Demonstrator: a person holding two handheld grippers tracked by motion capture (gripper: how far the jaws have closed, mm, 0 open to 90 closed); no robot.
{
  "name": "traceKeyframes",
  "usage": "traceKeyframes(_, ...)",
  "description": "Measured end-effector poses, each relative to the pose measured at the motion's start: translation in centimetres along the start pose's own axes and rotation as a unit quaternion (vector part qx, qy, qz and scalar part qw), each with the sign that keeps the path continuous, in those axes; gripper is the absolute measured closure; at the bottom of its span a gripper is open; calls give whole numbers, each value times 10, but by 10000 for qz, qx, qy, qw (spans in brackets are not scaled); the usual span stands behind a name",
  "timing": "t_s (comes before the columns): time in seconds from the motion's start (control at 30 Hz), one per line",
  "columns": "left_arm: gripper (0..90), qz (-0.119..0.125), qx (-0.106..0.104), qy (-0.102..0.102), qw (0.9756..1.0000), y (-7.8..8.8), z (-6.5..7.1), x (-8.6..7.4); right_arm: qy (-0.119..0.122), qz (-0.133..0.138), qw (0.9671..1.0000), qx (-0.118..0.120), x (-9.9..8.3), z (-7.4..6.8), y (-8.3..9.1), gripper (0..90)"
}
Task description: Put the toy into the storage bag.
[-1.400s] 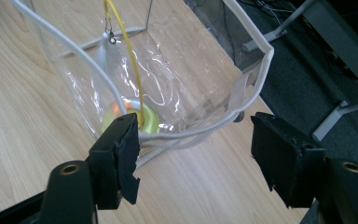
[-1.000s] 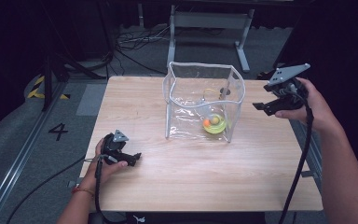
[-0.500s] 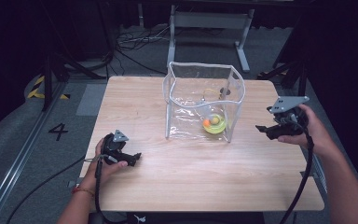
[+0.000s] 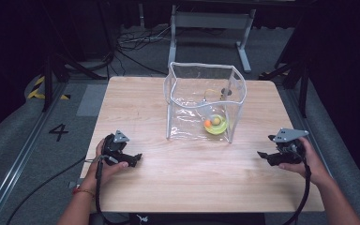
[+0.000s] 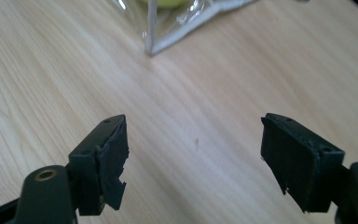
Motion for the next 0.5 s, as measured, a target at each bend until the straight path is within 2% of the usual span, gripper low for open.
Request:
traceKeyframes(0.07, 5, 0, 1, 1, 10000, 0, 0, 0, -148, 128, 9998, -25, -14, -5, -6, 228)
traceKeyframes(0.1, 5, 10, -1, 15, 10000, 0, 0, 0, -284, 161, 9995, 54, -22, -9, -9, 221)
traceKeyframes(0.13, 5, 9, 0, 13, 10000, 0, 0, 0, -296, 167, 9994, 36, -28, -10, -11, 216)
traceKeyframes(0.17, 5, 0, 0, 1, 10000, 0, 0, 0, -408, 157, 9990, -16, -37, -11, -14, 223)
traceKeyframes(0.23, 5, 10, 3, 18, 10000, 0, 0, 0, -642, 230, 9977, -14, -49, -14, -16, 216)
traceKeyframes(0.33, 5, 5, 10, 18, 10000, 0, 0, 0, -950, 383, 9946, -156, -65, -16, -14, 225)
traceKeyframes(0.43, 5, 3, 10, 15, 10000, 0, 0, 0, -1040, 396, 9935, -244, -76, -18, -11, 223)
traceKeyframes(0.5, 5, 4, 11, 20, 10000, 0, 0, 0, -1165, 509, 9916, -255, -84, -21, -9, 218)
Point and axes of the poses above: each handheld gripper's, and its own axes: y roughly backward along the jaws, x roughly out of its top, z roughly to its right, the point moved 7 cm from there along -y, roughly forward along the jaws, and after that the axes turned 13 degrees about y, right-handed, at the moved point
